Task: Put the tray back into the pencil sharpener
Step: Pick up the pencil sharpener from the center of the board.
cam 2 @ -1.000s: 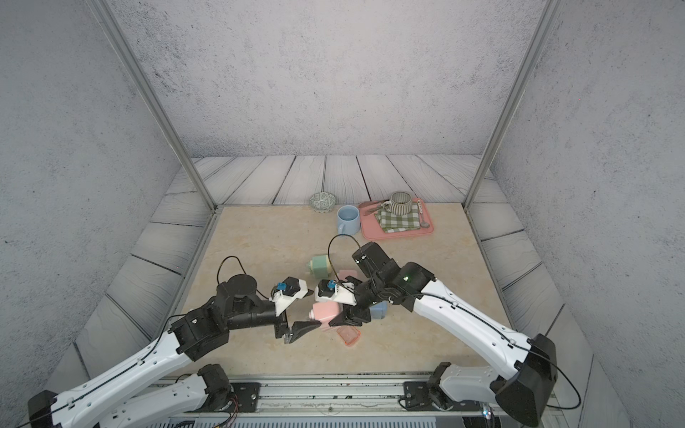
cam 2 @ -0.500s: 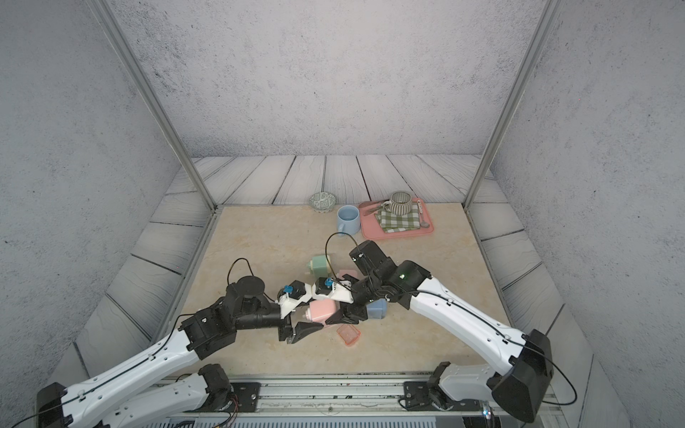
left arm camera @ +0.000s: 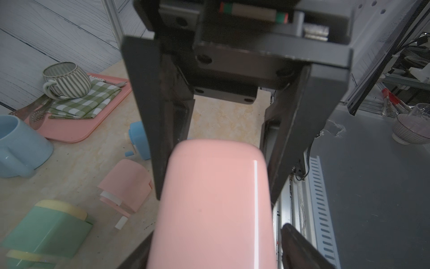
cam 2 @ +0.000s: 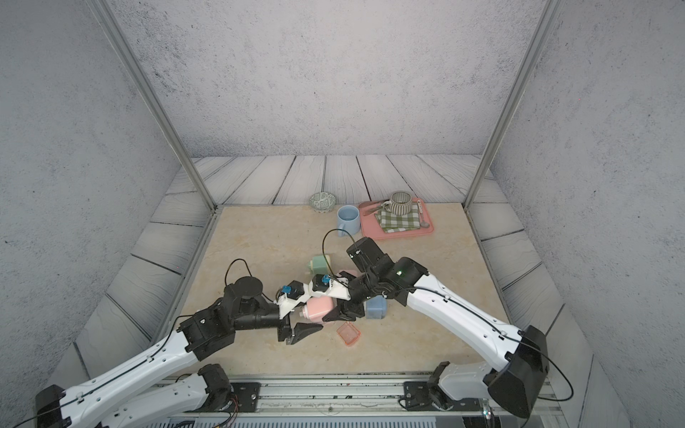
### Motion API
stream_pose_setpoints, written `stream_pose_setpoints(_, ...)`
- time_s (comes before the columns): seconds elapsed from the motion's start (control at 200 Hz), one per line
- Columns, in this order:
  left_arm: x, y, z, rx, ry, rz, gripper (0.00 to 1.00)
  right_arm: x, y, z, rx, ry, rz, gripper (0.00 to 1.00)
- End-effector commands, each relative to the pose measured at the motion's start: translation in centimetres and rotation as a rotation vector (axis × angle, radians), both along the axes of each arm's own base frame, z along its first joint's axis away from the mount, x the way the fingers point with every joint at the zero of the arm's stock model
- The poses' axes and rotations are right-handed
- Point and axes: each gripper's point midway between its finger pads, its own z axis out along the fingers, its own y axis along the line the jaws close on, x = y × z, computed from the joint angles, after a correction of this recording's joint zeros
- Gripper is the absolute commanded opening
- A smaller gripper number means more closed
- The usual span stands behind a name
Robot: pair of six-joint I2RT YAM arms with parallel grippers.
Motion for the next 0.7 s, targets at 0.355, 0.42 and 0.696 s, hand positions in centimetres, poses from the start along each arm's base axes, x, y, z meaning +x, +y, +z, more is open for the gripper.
stream_pose_setpoints(0.355, 0.4, -0.3, 2.0, -0.085, -0.049, 0.006, 0.65, -0.3, -0.1, -0.3, -0.045, 0.009, 0.021, 0.14)
stream_pose_setpoints(0.42, 0.5, -0.4, 2.1, -0.087, -0.055, 0.011, 0.64, -0.4, 0.0, -0.2, -0.040, 0.015, 0.020, 0.14)
stream_pose_setpoints(0.696, 0.5, -0.3, 1.3, -0.059, -0.048, 0.007, 0.42, 0.0, 0.0, 0.5, -0.016, -0.012, -0.014, 0.21)
